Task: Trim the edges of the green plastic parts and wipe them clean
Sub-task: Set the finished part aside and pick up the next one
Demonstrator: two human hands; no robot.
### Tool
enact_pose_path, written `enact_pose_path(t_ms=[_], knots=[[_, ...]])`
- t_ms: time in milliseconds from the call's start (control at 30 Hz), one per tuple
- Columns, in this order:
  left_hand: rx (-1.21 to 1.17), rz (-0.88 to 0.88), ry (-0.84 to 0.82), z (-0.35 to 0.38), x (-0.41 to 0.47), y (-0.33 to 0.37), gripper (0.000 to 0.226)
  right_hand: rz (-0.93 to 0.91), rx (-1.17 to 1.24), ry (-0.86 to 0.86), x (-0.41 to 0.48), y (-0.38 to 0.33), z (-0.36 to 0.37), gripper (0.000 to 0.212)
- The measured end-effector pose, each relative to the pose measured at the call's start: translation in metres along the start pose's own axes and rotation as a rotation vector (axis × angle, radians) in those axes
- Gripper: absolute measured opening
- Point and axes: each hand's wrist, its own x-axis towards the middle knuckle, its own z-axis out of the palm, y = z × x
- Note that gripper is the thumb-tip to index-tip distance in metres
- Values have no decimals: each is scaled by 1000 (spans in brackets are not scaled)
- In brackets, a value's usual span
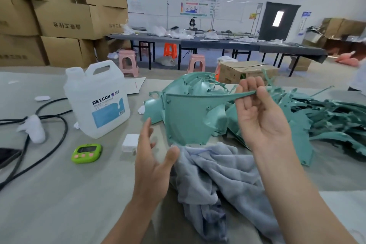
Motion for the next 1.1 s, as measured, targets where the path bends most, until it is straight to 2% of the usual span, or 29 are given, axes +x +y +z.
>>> enact_pose_path(t_ms=[133, 200, 267, 367, 433, 500, 533, 567, 633, 700, 767, 800, 900, 1033, 1100], knots=[[-183, -62, -63, 0, 7, -5, 94, 55, 135, 70, -1, 4, -31, 18], [-162, -55, -55, 0, 9, -6, 95, 110, 181, 34, -3, 9, -46, 22], [-96, -61, 25, -3, 13, -7, 91, 196, 167, -35, -8, 16, -58, 22], [-10, -70, 87, -18, 22, -10, 63, 336, 131, -114, -16, 23, -64, 19], [-43, -68, 82, -22, 26, -14, 37, 347, -10, -64, -18, 24, -63, 22], [-105, -76, 140, -23, 27, -14, 24, 293, -411, 69, -20, 24, -61, 23], [-129, -80, 204, -26, 28, -13, 23, 263, -720, 83, -25, 23, -62, 23], [-138, -80, 280, -30, 30, -13, 23, 231, -1062, 26, -35, 22, -62, 29], [-69, -49, 404, -42, 35, -13, 17, 249, -1623, -246, -63, 24, -61, 68], [33, -8, 483, -52, 37, -12, 15, 300, -2023, -543, -90, 39, -62, 101], [84, 22, 514, -54, 35, -8, 19, 124, -2281, -745, -101, 60, -69, 108], [111, 35, 514, -52, 33, -7, 19, 33, -2299, -736, -99, 66, -66, 100], [157, 58, 478, -47, 26, -7, 18, -263, -2187, -484, -80, 43, -51, 63], [182, 74, 413, -37, 21, -5, 13, -776, -2042, -52, -48, -41, -28, 63], [213, 78, 368, -29, 16, -4, 12, -941, -2074, 115, -36, -80, -24, 59]])
